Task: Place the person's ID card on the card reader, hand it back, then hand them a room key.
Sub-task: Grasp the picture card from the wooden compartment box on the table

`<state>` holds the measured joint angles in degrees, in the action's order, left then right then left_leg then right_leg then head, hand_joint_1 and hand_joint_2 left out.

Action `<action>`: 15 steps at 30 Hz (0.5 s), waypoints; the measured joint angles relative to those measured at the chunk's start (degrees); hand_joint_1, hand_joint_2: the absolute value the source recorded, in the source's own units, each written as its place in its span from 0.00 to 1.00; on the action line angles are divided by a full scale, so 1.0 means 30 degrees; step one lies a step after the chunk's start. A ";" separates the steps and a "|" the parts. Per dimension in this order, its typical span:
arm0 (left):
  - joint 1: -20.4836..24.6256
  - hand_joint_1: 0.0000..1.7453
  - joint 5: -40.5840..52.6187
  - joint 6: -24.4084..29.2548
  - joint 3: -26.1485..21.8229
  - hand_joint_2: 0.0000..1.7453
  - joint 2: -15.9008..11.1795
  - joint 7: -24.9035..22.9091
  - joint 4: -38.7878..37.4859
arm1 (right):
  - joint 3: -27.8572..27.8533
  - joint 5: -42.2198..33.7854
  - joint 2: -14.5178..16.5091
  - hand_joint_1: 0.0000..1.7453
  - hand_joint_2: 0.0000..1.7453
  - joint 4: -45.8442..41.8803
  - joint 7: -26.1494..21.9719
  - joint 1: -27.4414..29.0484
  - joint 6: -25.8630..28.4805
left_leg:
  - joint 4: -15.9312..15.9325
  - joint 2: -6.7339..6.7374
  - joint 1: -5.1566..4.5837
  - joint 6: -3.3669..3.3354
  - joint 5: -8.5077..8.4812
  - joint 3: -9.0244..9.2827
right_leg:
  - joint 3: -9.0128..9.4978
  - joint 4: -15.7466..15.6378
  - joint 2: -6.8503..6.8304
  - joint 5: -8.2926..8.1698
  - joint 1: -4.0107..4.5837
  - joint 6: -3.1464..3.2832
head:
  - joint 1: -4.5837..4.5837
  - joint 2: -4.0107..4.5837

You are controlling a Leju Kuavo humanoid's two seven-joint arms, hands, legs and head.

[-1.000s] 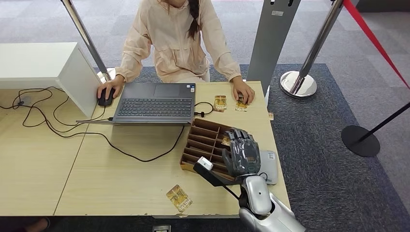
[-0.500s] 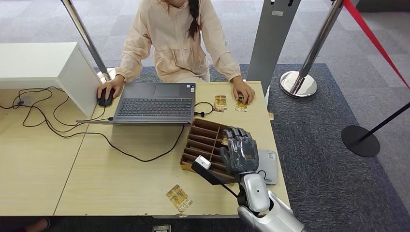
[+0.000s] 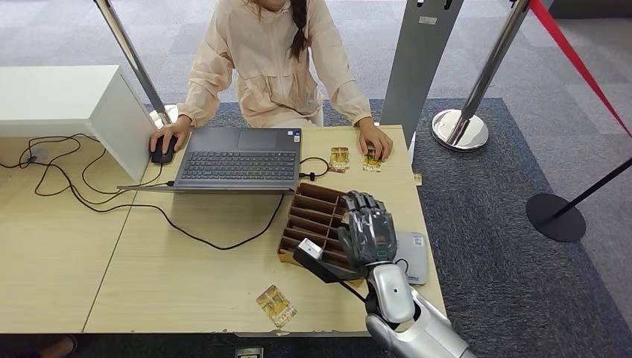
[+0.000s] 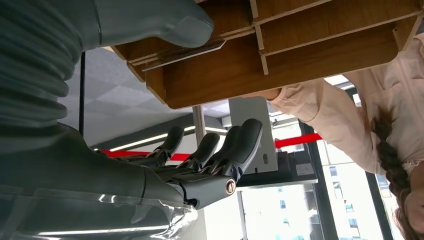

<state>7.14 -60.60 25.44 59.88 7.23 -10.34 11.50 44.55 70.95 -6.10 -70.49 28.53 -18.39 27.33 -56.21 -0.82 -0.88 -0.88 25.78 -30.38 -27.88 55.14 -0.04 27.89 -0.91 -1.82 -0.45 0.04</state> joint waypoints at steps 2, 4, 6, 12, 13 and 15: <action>0.0001 0.00 -0.0046 0.0000 -0.0013 0.00 0.0000 0.0016 0.0000 | 0.0053 0.0002 -0.0005 0.33 1.00 0.0007 0.0024 -0.0024 -0.0142 | 0.0001 0.0000 0.0000 0.0000 0.0000 0.0000 | 0.0000 0.0000 0.0000 0.0000 0.0000 0.0000 | 0.0000 0.0000; 0.0001 0.00 -0.0082 0.0000 -0.0024 0.00 0.0000 0.0033 0.0000 | 0.0102 0.0009 -0.0011 0.34 1.00 0.0044 0.0053 -0.0064 -0.0265 | 0.0000 0.0000 0.0000 0.0000 0.0000 0.0000 | 0.0000 0.0000 0.0000 0.0000 0.0000 0.0000 | 0.0000 0.0000; 0.0001 0.00 -0.0108 0.0000 -0.0029 0.00 0.0000 0.0055 0.0000 | 0.0142 0.0015 -0.0013 0.34 1.00 0.0089 0.0095 -0.0100 -0.0350 | 0.0000 -0.0001 0.0000 0.0000 0.0000 0.0000 | 0.0000 -0.0001 0.0000 0.0000 0.0000 0.0000 | -0.0002 0.0000; 0.0003 0.00 -0.0148 0.0000 -0.0040 0.00 0.0000 0.0095 0.0000 | 0.0233 0.0024 -0.0024 0.40 1.00 0.0129 0.0171 -0.0122 -0.0543 | -0.0001 -0.0001 -0.0001 0.0000 0.0000 0.0000 | -0.0001 -0.0001 0.0000 0.0000 0.0000 0.0000 | -0.0002 0.0000; 0.0003 0.00 -0.0169 -0.0002 -0.0040 0.00 0.0000 0.0095 0.0000 | 0.0250 0.0029 -0.0029 0.42 1.00 0.0135 0.0178 -0.0124 -0.0574 | -0.0001 -0.0001 -0.0001 0.0000 0.0000 0.0001 | -0.0001 -0.0001 0.0000 0.0000 0.0000 0.0000 | 0.0000 0.0000; 0.0004 0.00 -0.0220 -0.0009 -0.0042 0.00 0.0000 0.0095 0.0000 | 0.0286 0.0040 -0.0047 0.44 1.00 0.0138 0.0206 -0.0126 -0.0683 | -0.0001 -0.0001 -0.0001 0.0000 0.0000 0.0001 | -0.0001 -0.0001 0.0000 0.0000 0.0000 0.0000 | 0.0002 0.0000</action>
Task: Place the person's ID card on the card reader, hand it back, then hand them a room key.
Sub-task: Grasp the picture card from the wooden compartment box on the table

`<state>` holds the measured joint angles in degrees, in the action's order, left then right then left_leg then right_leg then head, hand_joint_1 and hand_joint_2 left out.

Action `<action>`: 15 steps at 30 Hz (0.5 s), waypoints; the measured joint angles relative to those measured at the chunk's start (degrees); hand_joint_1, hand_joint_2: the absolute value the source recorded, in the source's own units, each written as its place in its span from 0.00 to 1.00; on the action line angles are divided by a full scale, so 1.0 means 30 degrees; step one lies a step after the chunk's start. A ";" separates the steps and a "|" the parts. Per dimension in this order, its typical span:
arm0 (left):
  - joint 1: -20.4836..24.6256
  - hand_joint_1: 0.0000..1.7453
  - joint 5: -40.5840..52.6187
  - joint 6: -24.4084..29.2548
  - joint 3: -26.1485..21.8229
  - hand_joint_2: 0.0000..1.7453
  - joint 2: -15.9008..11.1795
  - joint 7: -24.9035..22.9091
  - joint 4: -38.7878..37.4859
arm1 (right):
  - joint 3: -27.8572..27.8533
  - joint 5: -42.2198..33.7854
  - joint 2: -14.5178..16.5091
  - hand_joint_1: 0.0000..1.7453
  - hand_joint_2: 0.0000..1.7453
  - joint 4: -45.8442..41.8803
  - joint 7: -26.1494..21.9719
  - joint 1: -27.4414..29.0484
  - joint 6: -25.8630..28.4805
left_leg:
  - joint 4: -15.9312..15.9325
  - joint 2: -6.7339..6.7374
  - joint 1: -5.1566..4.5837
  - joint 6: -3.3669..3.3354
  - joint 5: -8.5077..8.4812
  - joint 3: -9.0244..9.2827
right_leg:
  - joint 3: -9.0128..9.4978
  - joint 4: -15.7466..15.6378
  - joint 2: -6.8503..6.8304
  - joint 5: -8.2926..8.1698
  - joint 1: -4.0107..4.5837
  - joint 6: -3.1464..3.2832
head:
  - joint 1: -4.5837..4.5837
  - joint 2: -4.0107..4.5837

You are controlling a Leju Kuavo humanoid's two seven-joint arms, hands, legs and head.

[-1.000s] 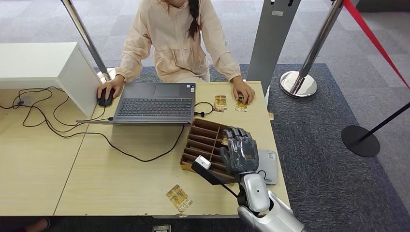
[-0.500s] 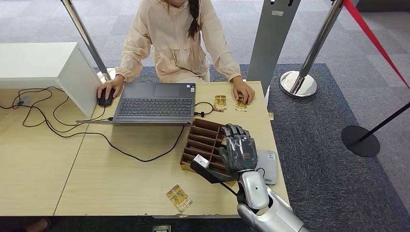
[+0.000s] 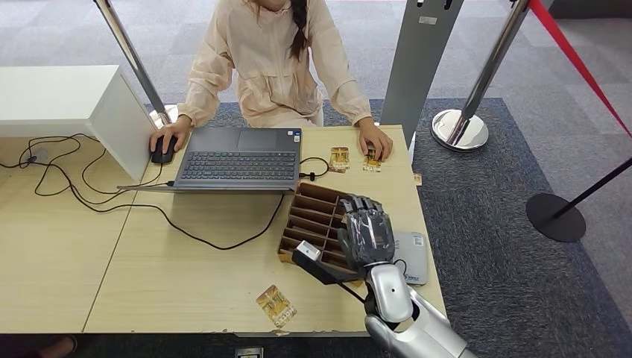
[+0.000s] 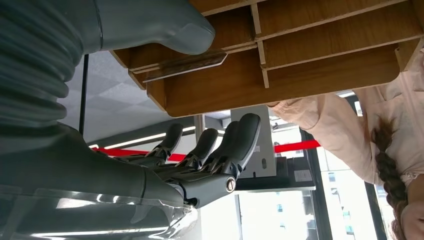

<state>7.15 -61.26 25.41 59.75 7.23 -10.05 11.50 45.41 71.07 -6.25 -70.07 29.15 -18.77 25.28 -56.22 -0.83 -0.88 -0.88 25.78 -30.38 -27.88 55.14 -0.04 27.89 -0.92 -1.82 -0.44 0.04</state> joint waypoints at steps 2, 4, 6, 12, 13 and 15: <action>0.0001 0.00 -0.0042 -0.0011 -0.0011 0.00 -0.0004 0.0000 0.0000 | 0.0037 0.0009 -0.0024 0.45 1.00 0.0000 0.0026 -0.0001 -0.0139 | 0.0000 0.0000 0.0000 0.0000 0.0000 0.0000 | 0.0000 0.0000 0.0000 0.0000 0.0000 0.0000 | -0.0002 0.0000; 0.0001 0.00 -0.0086 -0.0026 -0.0033 0.00 -0.0015 0.0000 0.0000 | 0.0073 0.0038 -0.0044 0.47 1.00 0.0000 0.0033 -0.0001 -0.0219 | 0.0001 0.0000 0.0000 0.0000 0.0000 0.0000 | 0.0001 0.0001 0.0000 0.0000 0.0000 0.0000 | -0.0002 0.0000; 0.0001 0.00 -0.0161 -0.0044 -0.0053 0.00 -0.0031 -0.0002 0.0000 | 0.0107 0.0091 -0.0047 0.48 1.00 0.0000 0.0040 -0.0005 -0.0248 | 0.0001 0.0000 -0.0001 0.0000 0.0000 0.0000 | 0.0001 0.0001 0.0000 0.0000 0.0000 0.0000 | -0.0002 0.0000; 0.0003 0.00 -0.0363 -0.0064 -0.0082 0.00 -0.0058 0.0016 0.0000 | 0.0219 0.0180 -0.0016 0.49 1.00 -0.0005 0.0170 -0.0060 -0.0326 | 0.0001 -0.0001 -0.0003 0.0000 0.0000 0.0002 | 0.0003 0.0002 0.0000 0.0000 -0.0001 0.0000 | -0.0002 0.0000; 0.0003 0.00 -0.0392 -0.0064 -0.0084 0.00 -0.0066 0.0036 0.0000 | 0.0239 0.0193 -0.0016 0.49 1.00 -0.0016 0.0188 -0.0068 -0.0350 | 0.0001 -0.0002 -0.0003 0.0000 0.0000 0.0002 | 0.0003 0.0002 0.0000 0.0000 -0.0001 0.0000 | -0.0004 0.0000; 0.0000 0.00 -0.0458 -0.0062 -0.0087 0.00 -0.0082 0.0102 0.0000 | 0.0279 0.0217 -0.0016 0.49 1.00 -0.0046 0.0199 -0.0076 -0.0410 | 0.0001 -0.0002 -0.0004 0.0000 0.0000 0.0003 | 0.0004 0.0002 0.0000 0.0000 -0.0002 0.0000 | -0.0004 0.0000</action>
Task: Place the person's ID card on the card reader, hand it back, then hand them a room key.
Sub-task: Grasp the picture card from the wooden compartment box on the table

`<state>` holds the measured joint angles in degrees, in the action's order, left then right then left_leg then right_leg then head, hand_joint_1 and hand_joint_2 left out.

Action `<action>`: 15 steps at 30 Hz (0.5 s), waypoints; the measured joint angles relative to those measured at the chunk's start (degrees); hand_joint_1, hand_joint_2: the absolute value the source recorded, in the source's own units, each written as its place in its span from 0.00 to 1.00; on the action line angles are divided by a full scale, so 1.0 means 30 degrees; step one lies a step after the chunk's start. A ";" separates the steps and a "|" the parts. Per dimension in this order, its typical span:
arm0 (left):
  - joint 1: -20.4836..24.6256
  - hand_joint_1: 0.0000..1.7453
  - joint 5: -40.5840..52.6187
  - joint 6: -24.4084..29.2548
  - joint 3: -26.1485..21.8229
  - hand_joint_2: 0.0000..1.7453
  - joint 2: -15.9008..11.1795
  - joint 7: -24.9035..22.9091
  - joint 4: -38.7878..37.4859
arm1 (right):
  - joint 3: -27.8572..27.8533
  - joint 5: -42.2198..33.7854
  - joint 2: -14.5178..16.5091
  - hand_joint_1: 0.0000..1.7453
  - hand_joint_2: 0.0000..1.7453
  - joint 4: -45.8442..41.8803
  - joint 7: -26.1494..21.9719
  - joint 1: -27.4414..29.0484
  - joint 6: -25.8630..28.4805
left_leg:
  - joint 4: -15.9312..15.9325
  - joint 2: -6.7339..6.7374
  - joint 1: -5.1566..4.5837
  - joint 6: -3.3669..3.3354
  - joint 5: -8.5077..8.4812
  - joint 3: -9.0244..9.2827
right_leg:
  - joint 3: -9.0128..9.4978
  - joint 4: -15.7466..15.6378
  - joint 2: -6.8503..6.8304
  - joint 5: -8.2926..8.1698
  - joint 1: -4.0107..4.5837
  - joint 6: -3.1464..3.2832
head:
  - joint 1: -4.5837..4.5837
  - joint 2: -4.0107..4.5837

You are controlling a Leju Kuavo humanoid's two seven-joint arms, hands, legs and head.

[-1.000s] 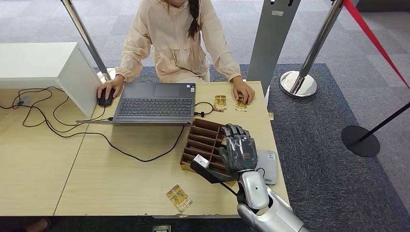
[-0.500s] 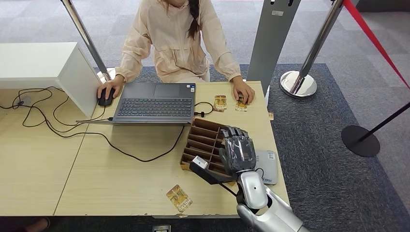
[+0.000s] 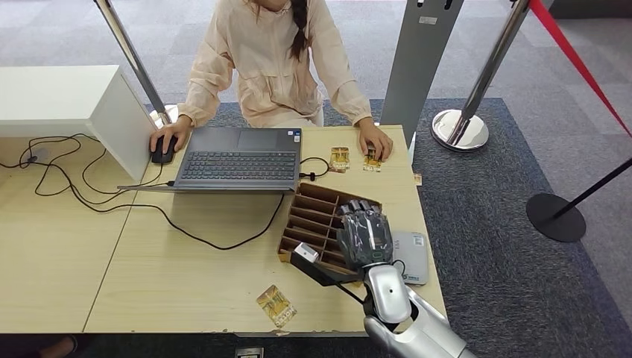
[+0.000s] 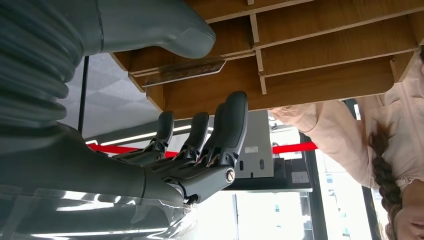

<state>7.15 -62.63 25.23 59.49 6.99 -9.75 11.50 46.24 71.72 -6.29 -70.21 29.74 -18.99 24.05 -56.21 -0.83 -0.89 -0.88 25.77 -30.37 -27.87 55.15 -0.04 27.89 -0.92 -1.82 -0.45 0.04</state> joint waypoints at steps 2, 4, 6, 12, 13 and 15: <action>-0.0002 0.00 -0.0064 0.0004 -0.0005 0.00 -0.0007 0.0062 0.0000 | 0.0042 0.0027 0.0000 0.49 1.00 -0.0022 0.0011 -0.0006 -0.0056 | 0.0000 0.0000 0.0000 0.0000 0.0000 0.0000 | 0.0000 0.0000 0.0000 0.0000 0.0000 0.0000 | 0.0000 0.0000; -0.0004 0.00 -0.0106 0.0006 -0.0011 0.00 -0.0011 0.0113 0.0000 | 0.0089 0.0042 0.0000 0.49 1.00 -0.0060 0.0022 -0.0007 -0.0091 | -0.0001 -0.0001 -0.0001 0.0000 0.0000 0.0000 | -0.0001 0.0000 0.0000 0.0000 -0.0001 0.0000 | 0.0000 0.0000; -0.0006 0.00 -0.0147 0.0007 -0.0016 0.00 -0.0013 0.0162 0.0000 | 0.0133 0.0048 0.0000 0.49 1.00 -0.0109 0.0038 -0.0011 -0.0118 | -0.0001 -0.0001 -0.0001 0.0000 0.0000 0.0001 | -0.0001 0.0000 0.0000 0.0000 -0.0001 0.0000 | 0.0002 0.0000; -0.0013 0.00 -0.0293 0.0013 -0.0095 0.00 -0.0020 0.0292 0.0000 | 0.0213 0.0095 -0.0007 0.49 1.00 -0.0180 0.0102 -0.0020 -0.0180 | 0.0000 -0.0001 0.0000 0.0000 0.0000 0.0000 | -0.0001 0.0000 0.0000 0.0000 -0.0001 0.0000 | 0.0000 0.0000; -0.0015 0.00 -0.0328 0.0011 -0.0129 0.00 -0.0022 0.0335 0.0000 | 0.0230 0.0102 -0.0009 0.50 1.00 -0.0195 0.0118 -0.0022 -0.0193 | 0.0000 -0.0001 0.0000 0.0000 0.0000 0.0000 | -0.0001 0.0000 0.0000 0.0000 -0.0001 0.0000 | -0.0002 0.0000; -0.0029 0.00 -0.0411 0.0009 -0.0217 0.00 -0.0025 0.0474 0.0000 | 0.0262 0.0117 -0.0029 0.51 1.00 -0.0211 0.0158 -0.0024 -0.0228 | 0.0000 -0.0001 0.0000 0.0000 0.0000 0.0000 | -0.0002 0.0000 0.0000 0.0000 -0.0001 0.0000 | 0.0000 0.0000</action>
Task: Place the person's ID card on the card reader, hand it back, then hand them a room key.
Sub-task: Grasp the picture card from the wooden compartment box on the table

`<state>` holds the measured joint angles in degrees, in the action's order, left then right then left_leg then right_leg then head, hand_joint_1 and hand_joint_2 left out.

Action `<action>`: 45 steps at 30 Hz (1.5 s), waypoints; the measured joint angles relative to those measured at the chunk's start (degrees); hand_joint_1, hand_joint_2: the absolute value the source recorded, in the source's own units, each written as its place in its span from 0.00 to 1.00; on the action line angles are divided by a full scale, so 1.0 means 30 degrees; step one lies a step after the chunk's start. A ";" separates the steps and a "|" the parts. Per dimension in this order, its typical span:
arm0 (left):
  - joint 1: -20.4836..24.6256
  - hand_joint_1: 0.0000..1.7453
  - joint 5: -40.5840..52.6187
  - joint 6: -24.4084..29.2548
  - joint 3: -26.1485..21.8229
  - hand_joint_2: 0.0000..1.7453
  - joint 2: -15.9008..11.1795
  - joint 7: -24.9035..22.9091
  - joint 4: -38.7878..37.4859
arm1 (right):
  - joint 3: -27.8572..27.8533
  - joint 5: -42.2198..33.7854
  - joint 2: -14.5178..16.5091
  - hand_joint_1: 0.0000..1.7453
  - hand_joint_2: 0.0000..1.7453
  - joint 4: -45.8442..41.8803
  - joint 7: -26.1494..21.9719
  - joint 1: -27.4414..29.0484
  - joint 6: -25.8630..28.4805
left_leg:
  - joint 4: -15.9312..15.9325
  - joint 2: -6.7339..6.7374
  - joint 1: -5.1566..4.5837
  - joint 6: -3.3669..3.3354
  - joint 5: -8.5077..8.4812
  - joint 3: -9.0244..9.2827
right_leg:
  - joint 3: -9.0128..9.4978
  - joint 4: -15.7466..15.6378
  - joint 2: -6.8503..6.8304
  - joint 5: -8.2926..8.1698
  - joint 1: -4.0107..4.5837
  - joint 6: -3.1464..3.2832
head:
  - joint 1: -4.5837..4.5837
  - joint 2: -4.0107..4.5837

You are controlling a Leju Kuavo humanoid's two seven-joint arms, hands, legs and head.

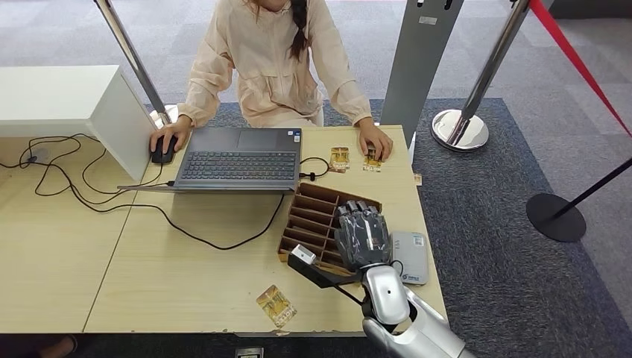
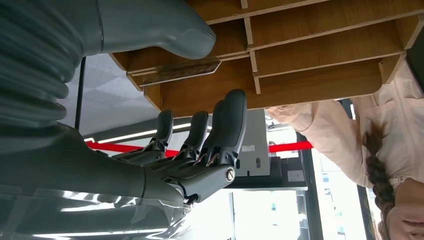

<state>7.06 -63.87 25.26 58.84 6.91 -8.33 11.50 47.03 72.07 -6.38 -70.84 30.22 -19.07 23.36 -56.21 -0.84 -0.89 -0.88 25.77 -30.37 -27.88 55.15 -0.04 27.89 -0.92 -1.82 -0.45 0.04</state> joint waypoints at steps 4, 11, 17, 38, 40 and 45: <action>-0.0036 0.00 -0.0140 0.0004 -0.0202 0.00 -0.0018 0.0301 0.0000 | 0.0047 0.0049 -0.0075 0.51 1.00 0.0002 0.0137 0.0009 -0.0051 | -0.0001 0.0001 0.0001 0.0000 0.0000 0.0000 | -0.0002 -0.0001 0.0000 0.0000 0.0000 0.0000 | -0.0002 0.0000; -0.0053 0.00 -0.0328 0.0004 -0.0273 0.00 -0.0035 0.0588 0.0000 | 0.0115 0.0157 -0.0315 0.52 1.00 0.0002 0.0277 0.0028 -0.0249 | -0.0002 0.0002 0.0001 0.0000 0.0000 0.0000 | -0.0004 -0.0002 0.0000 0.0000 0.0000 0.0000 | -0.0002 0.0000; -0.0060 0.00 -0.0494 0.0004 -0.0335 0.00 -0.0038 0.0721 -0.0002 | 0.0153 0.0168 -0.0494 0.51 1.00 0.0002 0.0310 0.0036 -0.0299 | -0.0002 0.0002 0.0002 0.0000 0.0000 0.0000 | -0.0004 -0.0002 0.0000 0.0000 0.0000 0.0000 | 0.0000 0.0000; -0.0096 0.00 -0.1002 0.0004 -0.0758 0.00 -0.0046 0.1113 -0.0015 | 0.0264 0.0361 -0.0576 0.40 1.00 0.0017 0.0530 0.0352 -0.0111 | -0.0002 0.0001 0.0001 0.0000 0.0000 0.0000 | -0.0002 -0.0002 0.0000 -0.0001 0.0000 0.0000 | 0.0000 0.0000; -0.0097 0.00 -0.1040 0.0004 -0.0758 0.00 -0.0046 0.1144 -0.0015 | 0.0264 0.0419 -0.0576 0.40 1.00 0.0017 0.0559 0.0348 -0.0137 | -0.0002 0.0001 0.0001 0.0000 0.0000 0.0000 | -0.0002 -0.0001 0.0000 -0.0001 0.0000 0.0000 | 0.0000 0.0000; -0.0096 0.00 -0.1087 0.0004 -0.0758 0.00 -0.0046 0.1158 -0.0015 | 0.0264 0.0526 -0.0576 0.38 1.00 0.0011 0.0649 0.0293 -0.0242 | -0.0002 0.0001 0.0001 0.0000 0.0000 -0.0002 | -0.0002 -0.0001 0.0000 -0.0001 0.0000 0.0000 | 0.0002 0.0000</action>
<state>6.77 -67.13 25.27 56.57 6.78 -4.85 11.45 47.82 73.65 -8.11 -70.81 32.16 -18.19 22.64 -56.22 -0.83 -0.89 -0.88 25.77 -30.38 -27.88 55.14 -0.04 27.89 -0.92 -1.82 -0.45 0.04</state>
